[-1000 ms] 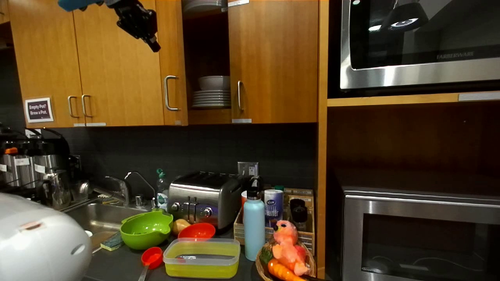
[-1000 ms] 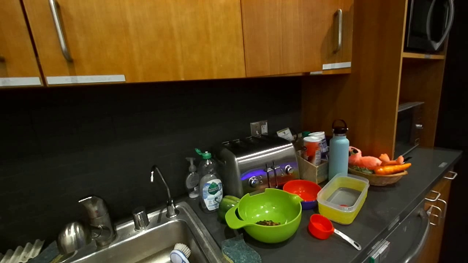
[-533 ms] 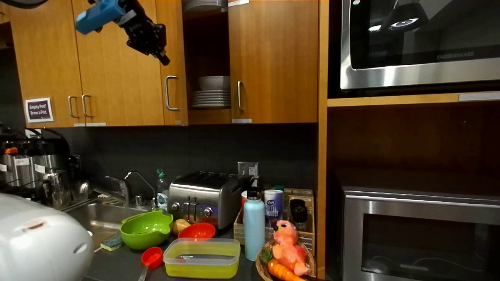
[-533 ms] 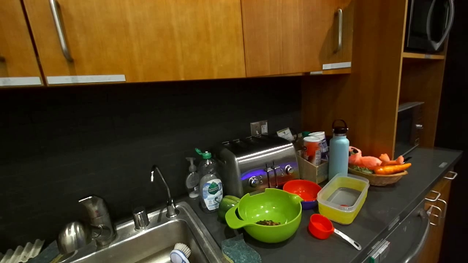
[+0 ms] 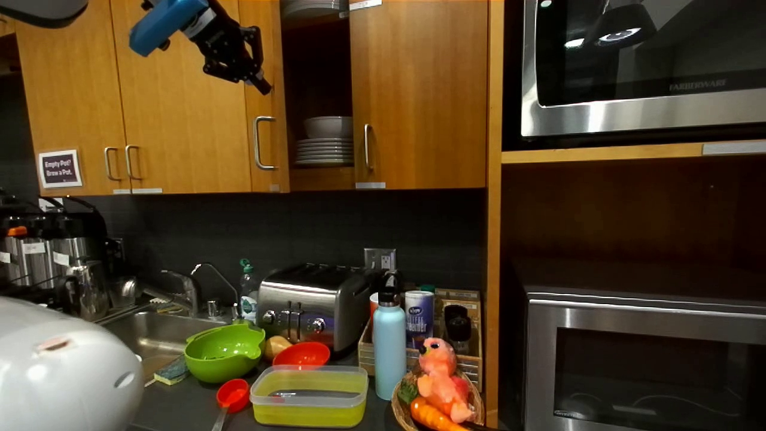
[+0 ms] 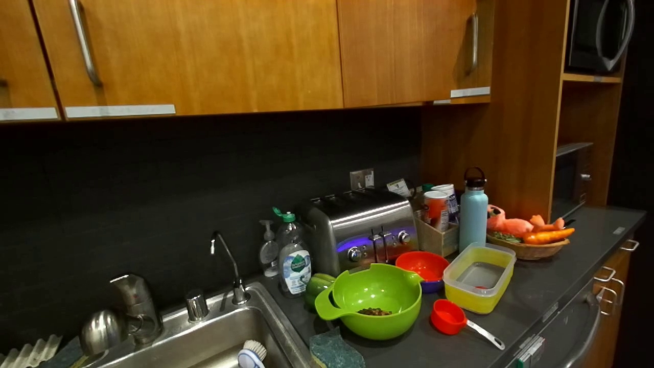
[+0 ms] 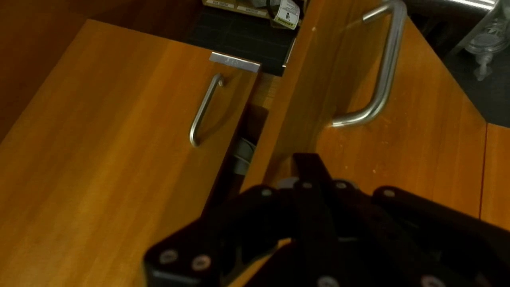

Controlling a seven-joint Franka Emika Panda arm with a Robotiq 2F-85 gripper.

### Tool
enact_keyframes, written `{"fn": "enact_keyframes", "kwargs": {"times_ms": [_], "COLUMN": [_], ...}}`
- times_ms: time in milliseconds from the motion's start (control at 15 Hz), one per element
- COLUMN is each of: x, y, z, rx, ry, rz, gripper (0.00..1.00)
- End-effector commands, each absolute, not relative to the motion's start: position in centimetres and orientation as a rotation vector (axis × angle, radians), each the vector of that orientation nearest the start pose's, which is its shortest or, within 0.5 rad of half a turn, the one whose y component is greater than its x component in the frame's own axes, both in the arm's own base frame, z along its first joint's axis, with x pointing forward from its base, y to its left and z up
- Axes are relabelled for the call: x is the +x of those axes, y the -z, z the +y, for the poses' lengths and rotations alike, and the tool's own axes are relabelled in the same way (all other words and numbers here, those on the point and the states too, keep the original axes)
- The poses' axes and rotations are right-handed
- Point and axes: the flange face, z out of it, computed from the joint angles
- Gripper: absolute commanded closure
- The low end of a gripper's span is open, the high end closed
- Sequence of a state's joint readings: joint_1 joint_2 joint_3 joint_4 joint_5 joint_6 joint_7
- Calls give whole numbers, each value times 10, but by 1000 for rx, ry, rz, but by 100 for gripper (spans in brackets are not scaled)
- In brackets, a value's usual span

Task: Close the top left cabinet door

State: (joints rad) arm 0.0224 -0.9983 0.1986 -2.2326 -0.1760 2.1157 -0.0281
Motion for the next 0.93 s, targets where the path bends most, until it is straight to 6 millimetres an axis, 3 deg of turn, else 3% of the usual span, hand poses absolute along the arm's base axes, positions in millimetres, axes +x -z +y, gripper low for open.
{"fn": "enact_keyframes", "kwargs": {"times_ms": [0, 867], "x": [252, 283], "y": [-769, -759], "z": [96, 62], "rx": [-3068, -3139], "ry": [1512, 1568], "rz": [-475, -528], "gripper": [100, 100]}}
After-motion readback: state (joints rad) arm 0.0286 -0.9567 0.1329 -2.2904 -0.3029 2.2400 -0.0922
